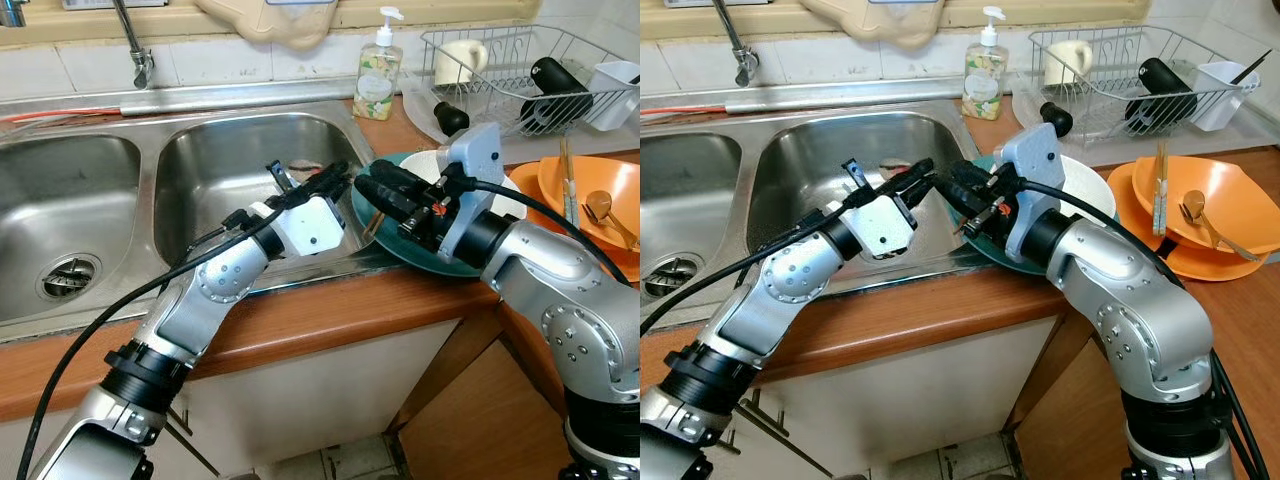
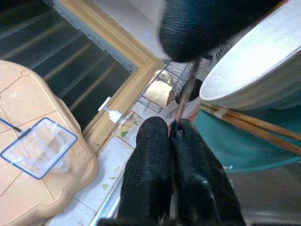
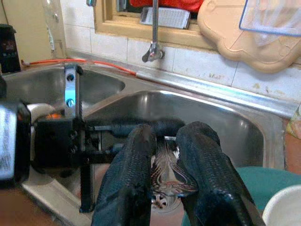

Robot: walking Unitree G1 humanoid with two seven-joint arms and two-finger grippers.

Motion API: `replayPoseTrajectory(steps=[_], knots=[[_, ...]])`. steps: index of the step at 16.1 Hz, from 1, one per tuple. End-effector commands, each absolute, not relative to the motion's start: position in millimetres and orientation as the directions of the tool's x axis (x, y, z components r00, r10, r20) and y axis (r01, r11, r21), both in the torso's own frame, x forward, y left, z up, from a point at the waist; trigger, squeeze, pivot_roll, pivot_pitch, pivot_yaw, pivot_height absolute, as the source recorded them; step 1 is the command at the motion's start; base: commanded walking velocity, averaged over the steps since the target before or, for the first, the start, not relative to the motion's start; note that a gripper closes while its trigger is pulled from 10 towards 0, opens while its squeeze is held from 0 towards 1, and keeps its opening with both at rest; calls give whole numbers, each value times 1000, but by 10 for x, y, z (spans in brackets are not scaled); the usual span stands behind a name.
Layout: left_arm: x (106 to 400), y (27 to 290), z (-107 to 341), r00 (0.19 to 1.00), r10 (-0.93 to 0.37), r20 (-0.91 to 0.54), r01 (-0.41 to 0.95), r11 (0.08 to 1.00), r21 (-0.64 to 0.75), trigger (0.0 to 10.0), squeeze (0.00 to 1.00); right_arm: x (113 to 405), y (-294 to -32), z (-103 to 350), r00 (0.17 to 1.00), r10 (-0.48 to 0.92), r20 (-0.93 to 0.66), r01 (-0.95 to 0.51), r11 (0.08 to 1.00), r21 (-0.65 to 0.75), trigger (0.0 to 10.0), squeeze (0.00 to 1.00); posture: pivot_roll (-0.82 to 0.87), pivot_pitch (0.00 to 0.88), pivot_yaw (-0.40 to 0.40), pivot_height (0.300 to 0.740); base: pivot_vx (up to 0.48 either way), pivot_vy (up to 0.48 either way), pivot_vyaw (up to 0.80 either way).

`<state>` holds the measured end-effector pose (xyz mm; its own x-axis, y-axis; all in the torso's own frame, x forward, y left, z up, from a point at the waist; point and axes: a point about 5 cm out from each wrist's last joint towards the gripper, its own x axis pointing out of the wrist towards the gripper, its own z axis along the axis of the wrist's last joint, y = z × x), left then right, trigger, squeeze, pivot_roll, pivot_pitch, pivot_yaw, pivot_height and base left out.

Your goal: Kitchen organization

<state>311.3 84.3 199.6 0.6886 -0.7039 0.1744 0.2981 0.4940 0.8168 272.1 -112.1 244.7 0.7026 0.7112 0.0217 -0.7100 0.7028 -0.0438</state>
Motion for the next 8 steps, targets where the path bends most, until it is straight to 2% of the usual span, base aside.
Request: replayPoseTrajectory(steps=[1,5,6,7,8], knots=[[3158,846,2057,694,-694,190,268,494,827,0,0,2723,-1082,2436,691,723,8,-722,690,-40,0,0,-112,0,-15,740,0,0,0],[3196,917,2034,686,-714,141,266,427,864,0,0,2749,-1066,2435,702,712,16,-712,702,-36,0,0,-108,0,-9,740,0,0,0],[3212,960,2040,685,-718,125,259,400,879,0,0,2756,-1053,2439,702,712,16,-711,702,-41,10000,0,-108,0,-6,740,0,0,0],[3223,985,2042,686,-718,117,258,391,884,0,0,2760,-1045,2435,703,711,17,-710,703,-33,10000,0,-108,0,-2,740,0,0,0],[3242,1021,2043,695,-711,108,257,386,886,0,0,2764,-1038,2438,706,707,28,-707,707,-24,10000,1000,-111,0,4,740,0,0,0]])
